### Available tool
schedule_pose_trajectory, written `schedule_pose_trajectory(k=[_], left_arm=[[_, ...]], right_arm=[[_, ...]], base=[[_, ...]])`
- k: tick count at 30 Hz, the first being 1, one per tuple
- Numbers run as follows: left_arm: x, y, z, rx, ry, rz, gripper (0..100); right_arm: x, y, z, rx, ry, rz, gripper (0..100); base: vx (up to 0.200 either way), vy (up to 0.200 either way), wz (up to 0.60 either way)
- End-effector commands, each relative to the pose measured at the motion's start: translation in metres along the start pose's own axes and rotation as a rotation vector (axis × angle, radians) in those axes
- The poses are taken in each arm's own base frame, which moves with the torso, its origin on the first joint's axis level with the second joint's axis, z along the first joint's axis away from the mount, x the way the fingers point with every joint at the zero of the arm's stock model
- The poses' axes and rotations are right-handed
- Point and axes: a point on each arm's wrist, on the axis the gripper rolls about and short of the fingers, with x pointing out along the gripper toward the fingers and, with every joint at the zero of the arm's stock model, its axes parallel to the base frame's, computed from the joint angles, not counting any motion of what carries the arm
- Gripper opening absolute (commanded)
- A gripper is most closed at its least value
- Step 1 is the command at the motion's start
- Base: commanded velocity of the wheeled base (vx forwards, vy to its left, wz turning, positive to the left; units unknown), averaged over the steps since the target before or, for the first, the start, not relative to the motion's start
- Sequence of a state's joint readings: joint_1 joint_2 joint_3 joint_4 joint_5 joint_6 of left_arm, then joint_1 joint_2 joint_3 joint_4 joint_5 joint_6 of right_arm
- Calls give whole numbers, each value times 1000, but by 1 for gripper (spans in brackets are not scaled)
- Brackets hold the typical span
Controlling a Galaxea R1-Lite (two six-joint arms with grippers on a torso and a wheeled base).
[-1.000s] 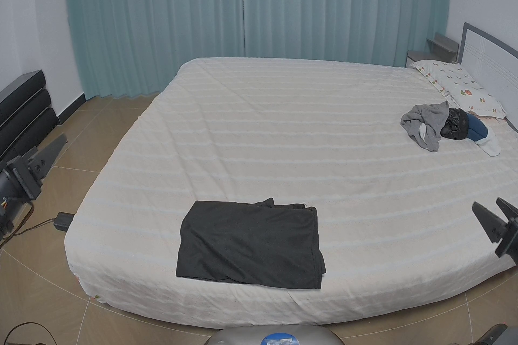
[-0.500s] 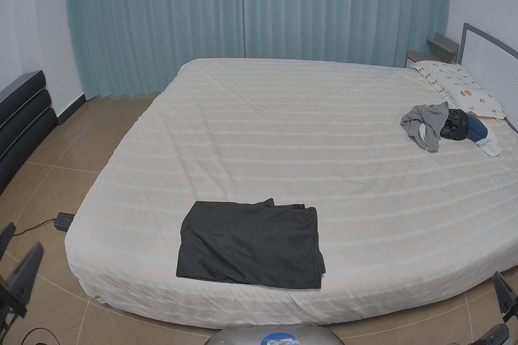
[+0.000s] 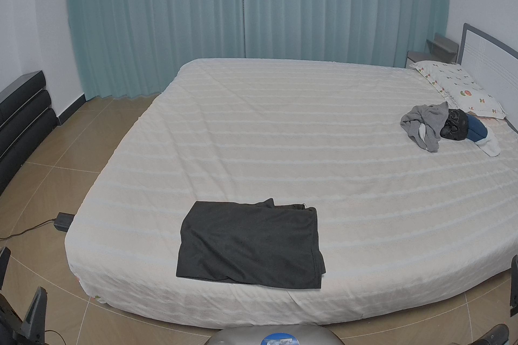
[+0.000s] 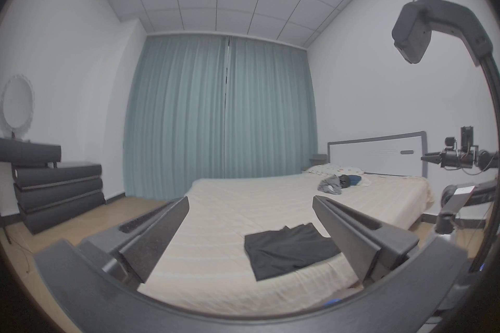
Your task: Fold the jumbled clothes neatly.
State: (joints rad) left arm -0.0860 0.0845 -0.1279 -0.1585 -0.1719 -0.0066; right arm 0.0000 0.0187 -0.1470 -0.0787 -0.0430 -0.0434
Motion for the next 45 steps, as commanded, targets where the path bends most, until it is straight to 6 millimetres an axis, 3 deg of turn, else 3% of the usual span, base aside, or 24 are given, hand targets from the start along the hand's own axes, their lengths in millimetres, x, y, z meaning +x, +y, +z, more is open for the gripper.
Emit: schedule_pose_trajectory(k=[1,9,14,21,27,31,39,45], left_arm=[[3,3,-23,58,-14,102,100],[2,6,-27,52,41,248,100],[-1,4,-31,66,98,360,100],[-5,1,-48,41,157,222,100],[-5,0,-48,-41,147,210,100],[-5,-2,-47,-54,150,105,100],[-6,0,-48,-16,176,188,100],[-6,0,-53,-8,209,201,100]], right_arm=[[5,2,-26,-125,-25,4,100],[4,2,-42,-163,134,18,100],[4,2,-42,-179,133,8,100],[4,2,-43,-175,136,4,100],[4,1,-43,-151,142,-28,100],[4,1,-43,-148,142,-27,100],[4,2,-45,69,165,-22,100],[3,3,-50,24,208,24,100]], base=[[0,0,0],[0,0,0],[0,0,0],[0,0,0],[0,0,0],[0,0,0],[0,0,0],[0,0,0]])
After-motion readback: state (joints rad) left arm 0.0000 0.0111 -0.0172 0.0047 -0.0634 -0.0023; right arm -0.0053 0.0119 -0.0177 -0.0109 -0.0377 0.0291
